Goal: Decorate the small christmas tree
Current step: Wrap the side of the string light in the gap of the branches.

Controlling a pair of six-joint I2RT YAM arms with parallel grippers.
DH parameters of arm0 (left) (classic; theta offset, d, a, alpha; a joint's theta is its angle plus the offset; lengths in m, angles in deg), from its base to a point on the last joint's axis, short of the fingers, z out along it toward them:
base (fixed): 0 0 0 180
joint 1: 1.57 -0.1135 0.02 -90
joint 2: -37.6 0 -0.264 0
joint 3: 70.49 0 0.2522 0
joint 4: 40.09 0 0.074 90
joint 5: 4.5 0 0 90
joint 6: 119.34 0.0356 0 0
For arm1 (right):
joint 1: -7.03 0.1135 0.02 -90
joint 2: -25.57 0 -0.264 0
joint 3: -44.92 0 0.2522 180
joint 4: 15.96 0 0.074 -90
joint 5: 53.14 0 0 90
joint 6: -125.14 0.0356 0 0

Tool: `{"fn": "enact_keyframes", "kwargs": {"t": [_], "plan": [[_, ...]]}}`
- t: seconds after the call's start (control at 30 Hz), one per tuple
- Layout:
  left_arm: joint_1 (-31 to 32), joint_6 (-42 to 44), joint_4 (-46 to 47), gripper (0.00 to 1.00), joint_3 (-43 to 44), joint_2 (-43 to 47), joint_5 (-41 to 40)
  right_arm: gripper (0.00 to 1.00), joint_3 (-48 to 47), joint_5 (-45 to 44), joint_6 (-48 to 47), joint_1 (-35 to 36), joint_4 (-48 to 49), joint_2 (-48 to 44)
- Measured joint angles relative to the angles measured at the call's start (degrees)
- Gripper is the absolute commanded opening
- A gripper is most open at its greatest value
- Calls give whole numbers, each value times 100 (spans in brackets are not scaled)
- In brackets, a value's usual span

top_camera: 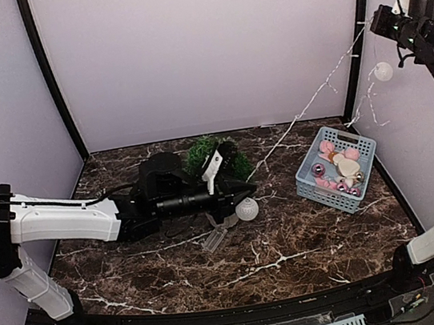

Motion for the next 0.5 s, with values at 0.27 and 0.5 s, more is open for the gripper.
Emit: {"fn": "enact_keyframes", "kwargs": {"t": [0.27,0.5], "plan": [[0,-90,83,10,326,-616,210,0,-186,990,415,-35,-164,149],[0,-48,48,51,426,-702,400,0,-299,1764,780,-39,-144,157]]}}
